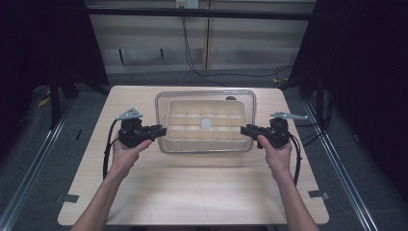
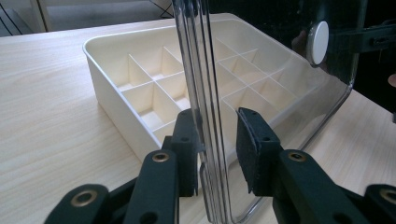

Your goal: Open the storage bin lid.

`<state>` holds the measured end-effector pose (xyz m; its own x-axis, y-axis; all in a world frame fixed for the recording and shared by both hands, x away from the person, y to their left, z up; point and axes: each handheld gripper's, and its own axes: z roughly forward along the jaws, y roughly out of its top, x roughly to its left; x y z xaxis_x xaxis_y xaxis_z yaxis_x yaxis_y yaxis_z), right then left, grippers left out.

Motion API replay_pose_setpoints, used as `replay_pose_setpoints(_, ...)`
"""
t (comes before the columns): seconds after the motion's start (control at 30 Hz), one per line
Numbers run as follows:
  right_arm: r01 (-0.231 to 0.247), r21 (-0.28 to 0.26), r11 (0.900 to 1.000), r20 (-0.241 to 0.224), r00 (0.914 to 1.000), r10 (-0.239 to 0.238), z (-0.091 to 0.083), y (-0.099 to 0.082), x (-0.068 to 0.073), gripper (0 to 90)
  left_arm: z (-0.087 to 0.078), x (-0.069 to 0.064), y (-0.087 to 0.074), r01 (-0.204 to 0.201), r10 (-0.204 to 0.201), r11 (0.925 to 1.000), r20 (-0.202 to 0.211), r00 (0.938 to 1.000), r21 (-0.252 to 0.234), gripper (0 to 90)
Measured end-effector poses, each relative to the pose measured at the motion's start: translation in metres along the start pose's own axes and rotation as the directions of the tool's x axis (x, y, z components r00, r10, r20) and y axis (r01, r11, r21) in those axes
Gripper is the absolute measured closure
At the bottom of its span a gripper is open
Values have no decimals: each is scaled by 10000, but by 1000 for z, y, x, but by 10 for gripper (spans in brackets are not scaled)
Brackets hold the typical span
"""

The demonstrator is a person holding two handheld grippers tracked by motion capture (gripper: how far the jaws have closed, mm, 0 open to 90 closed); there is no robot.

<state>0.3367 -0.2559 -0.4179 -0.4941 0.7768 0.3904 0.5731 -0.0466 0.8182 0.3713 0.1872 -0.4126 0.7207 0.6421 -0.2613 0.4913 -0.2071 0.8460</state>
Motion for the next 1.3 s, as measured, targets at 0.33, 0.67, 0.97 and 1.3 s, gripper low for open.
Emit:
replay_pose_setpoints(0.33,-79,-115,9999,-144,9999,77,-5,-8,3,607,-5,-6,-2,-65,65,10000,-34,10000,10,698)
replay_pose_setpoints(0.67,276,167,9995,-152,9995,-273,-15,-11,10,610,-11,-15,-11,-162,162,9996,9,9999,213,701)
replay_pose_setpoints(0.97,196,192,9996,-252,9995,-191,-25,-17,13,608,-19,-26,-12,-268,265,9995,147,9995,163,708)
replay_pose_setpoints(1.3,268,418,9988,-228,9994,-258,-32,-22,22,607,-27,-34,-22,-352,348,9988,121,9993,329,708)
